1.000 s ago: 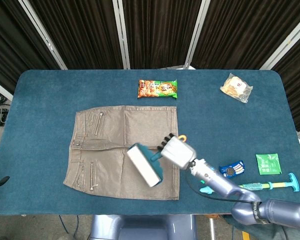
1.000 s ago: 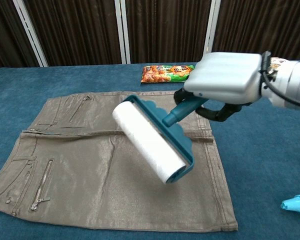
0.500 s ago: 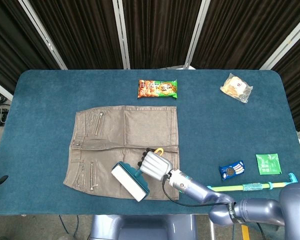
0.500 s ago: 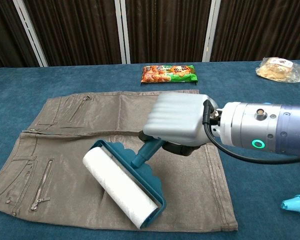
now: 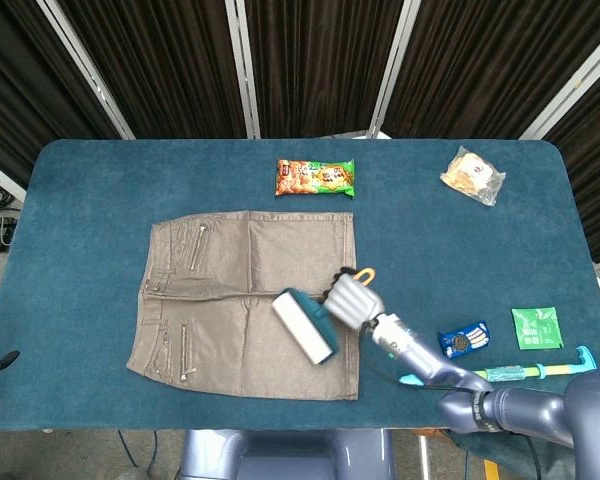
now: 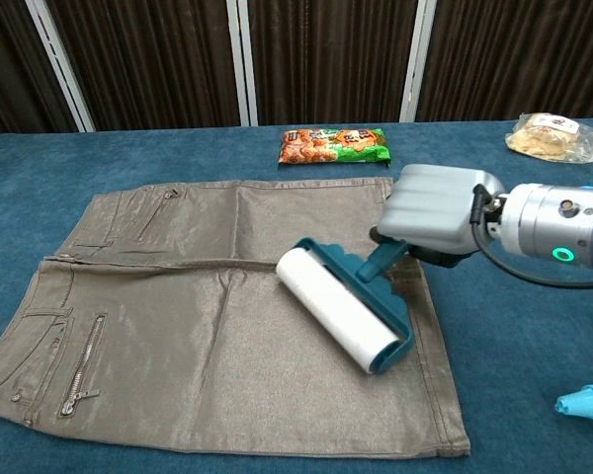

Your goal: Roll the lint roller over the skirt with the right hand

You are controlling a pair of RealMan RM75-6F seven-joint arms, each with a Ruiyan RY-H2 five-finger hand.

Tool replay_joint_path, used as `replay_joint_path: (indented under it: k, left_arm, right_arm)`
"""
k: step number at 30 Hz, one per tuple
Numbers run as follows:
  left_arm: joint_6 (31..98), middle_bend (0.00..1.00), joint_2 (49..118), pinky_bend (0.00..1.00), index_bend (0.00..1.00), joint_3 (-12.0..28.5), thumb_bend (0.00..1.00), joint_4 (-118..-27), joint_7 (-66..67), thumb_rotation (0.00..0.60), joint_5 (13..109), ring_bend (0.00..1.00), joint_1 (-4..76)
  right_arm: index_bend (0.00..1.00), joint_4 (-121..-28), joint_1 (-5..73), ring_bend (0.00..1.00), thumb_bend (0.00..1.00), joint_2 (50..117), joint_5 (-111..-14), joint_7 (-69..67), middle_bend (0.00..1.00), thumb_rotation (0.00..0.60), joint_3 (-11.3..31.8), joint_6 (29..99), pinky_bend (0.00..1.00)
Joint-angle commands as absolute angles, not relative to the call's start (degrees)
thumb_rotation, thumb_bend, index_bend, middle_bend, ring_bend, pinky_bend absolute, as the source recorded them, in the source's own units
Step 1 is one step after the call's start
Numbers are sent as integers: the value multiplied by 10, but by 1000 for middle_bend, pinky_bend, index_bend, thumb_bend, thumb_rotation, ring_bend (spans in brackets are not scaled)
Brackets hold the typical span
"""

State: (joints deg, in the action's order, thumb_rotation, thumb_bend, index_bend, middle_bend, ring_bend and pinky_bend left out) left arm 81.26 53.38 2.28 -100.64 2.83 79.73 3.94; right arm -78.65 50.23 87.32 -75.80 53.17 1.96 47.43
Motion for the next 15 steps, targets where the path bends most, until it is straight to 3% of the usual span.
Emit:
replay_joint_path:
  k: [1, 6, 15]
  left_arm:
    - [813, 0, 535, 0, 0, 22, 0, -1009, 32, 600, 799, 0, 40]
    - [813, 0, 537, 0, 0, 22, 0, -1013, 40, 600, 800, 0, 41]
    - [812, 0, 538, 0, 0, 22, 0, -1015, 43, 600, 798, 0, 43]
  right_arm:
    - [425, -754, 493, 419, 999, 860, -764, 511, 523, 600, 10, 482, 465]
    - [428, -736, 489, 421, 999, 853, -778, 497, 525, 600, 4, 489, 464]
    - [433, -781, 497, 429, 1000, 849, -808, 510, 532, 600, 2, 497, 464]
